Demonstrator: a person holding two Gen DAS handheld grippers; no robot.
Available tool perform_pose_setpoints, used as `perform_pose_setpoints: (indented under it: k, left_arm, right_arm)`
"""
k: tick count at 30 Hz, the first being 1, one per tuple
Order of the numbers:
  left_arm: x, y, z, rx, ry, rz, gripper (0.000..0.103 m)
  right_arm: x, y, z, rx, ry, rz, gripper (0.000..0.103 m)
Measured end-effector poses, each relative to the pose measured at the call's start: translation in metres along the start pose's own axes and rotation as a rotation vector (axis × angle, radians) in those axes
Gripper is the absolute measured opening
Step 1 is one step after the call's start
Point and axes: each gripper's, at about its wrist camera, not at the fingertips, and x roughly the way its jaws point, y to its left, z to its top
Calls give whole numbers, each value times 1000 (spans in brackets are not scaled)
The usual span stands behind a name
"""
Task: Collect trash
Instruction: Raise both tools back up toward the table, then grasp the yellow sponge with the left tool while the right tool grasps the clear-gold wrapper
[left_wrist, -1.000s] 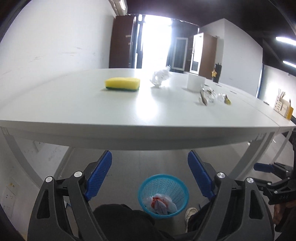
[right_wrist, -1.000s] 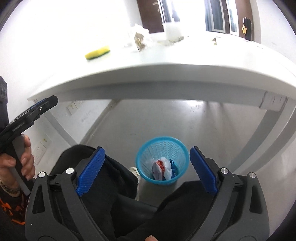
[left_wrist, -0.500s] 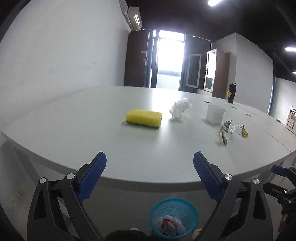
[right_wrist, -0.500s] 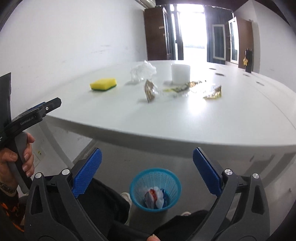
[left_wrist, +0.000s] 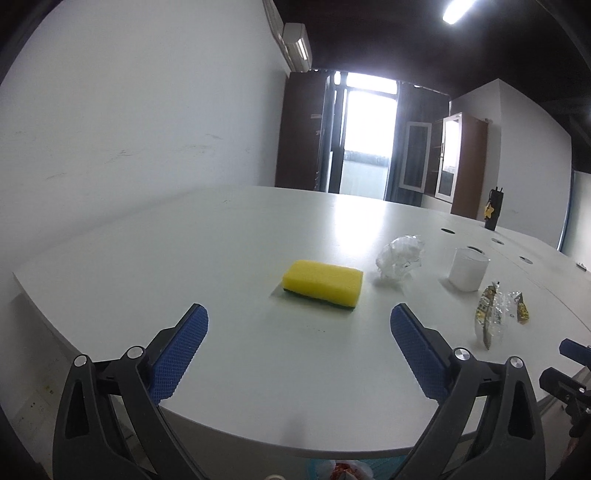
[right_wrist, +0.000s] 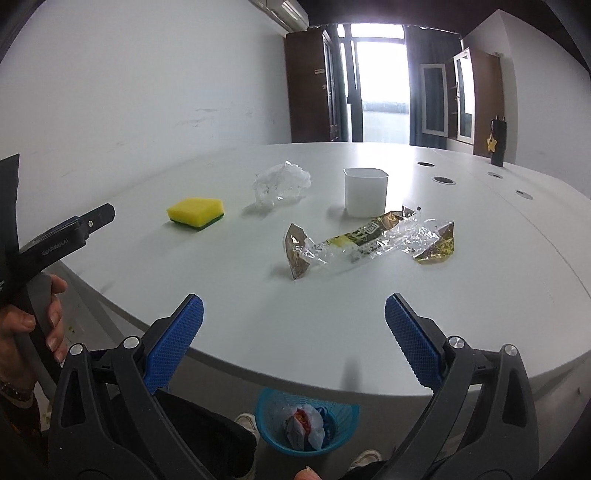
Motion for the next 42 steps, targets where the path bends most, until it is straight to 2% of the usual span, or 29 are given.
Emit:
perform_pose_setpoints:
  k: [2,5,11,15,17,21,24,27,31,34,36,42]
  left_arm:
    - [15,3,2,6,52,17,97]
    - [30,12,5,-24,103,-8,97]
    - [50,16,12,-30,153,-37,97]
    - [77,25,14,-95,274,-138,97]
    - [87,30,15,-110,307,-136,97]
    - [102,31,28,-78,306,-113,97]
    - [115,28,41,-62,328,-122,97]
    - [122,24,52,-45,329,-141,97]
    - [141,17,57,-13,357,-136,96]
    - [165,19,53,-45,453,-178,91]
    - [180,23,49,-87,513,-194,88]
    - [199,24,48,-87,551,-179,76]
  right_arm:
    - [9,-2,5,2,9,-3,94]
    - [23,-4,13,13,27,-7,94]
    - [40,-3,27,-2,49,-23,94]
    - [46,-5,34,9,56,-37,94]
    - [51,-5,36,-2,75,-48,94]
    - [62,-9,51,7,110,-44,93]
    - [79,-8,57,0,177,8,92]
    - [89,-14,60,30,199,1,90]
    - [103,-22,61,51,254,-14,86]
    - [112,-26,62,69,299,-12,76]
    - [117,-28,61,77,324,-18,74]
    - [121,-27,58,68,342,-15,56]
